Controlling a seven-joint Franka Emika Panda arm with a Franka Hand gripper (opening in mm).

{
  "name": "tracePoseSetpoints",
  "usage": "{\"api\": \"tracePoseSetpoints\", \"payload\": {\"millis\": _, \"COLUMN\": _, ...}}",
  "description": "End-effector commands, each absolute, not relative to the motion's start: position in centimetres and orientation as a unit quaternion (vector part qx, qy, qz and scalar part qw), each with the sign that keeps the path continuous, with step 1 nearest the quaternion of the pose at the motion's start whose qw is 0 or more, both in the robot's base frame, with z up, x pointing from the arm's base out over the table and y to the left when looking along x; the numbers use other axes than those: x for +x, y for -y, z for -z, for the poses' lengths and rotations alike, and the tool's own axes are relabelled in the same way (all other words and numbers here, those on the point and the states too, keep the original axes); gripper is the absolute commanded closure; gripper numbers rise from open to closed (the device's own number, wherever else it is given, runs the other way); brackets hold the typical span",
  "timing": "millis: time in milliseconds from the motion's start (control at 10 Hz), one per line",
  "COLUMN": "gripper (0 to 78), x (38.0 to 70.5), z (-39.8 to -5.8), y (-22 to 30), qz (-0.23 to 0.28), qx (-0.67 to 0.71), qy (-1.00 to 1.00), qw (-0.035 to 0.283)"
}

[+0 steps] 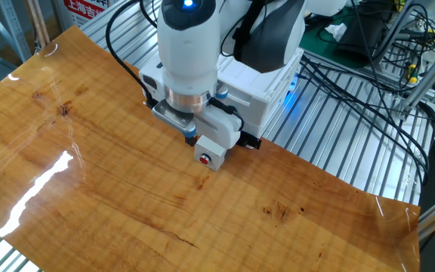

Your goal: Press the button horizontally

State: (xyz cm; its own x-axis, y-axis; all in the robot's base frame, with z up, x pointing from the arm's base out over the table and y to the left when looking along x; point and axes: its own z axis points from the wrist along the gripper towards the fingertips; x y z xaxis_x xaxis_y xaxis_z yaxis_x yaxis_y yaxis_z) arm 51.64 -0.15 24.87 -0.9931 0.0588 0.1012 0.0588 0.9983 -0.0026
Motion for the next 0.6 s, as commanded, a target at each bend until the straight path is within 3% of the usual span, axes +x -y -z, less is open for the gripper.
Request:
{"api": "tracePoseSetpoints", "payload": {"millis": 100, "gripper": 77.6, "x": 52.35, "z": -24.65, "y": 0.32, "qz": -0.009, "qx": -0.050, "qy": 0.997, "qw": 0.060}}
{"api": "tracePoseSetpoints", "payload": {"millis": 600, "gripper": 77.6, "x": 52.70, "z": -24.69, "y": 0.31, "qz": -0.015, "qx": -0.052, "qy": 0.997, "qw": 0.061}}
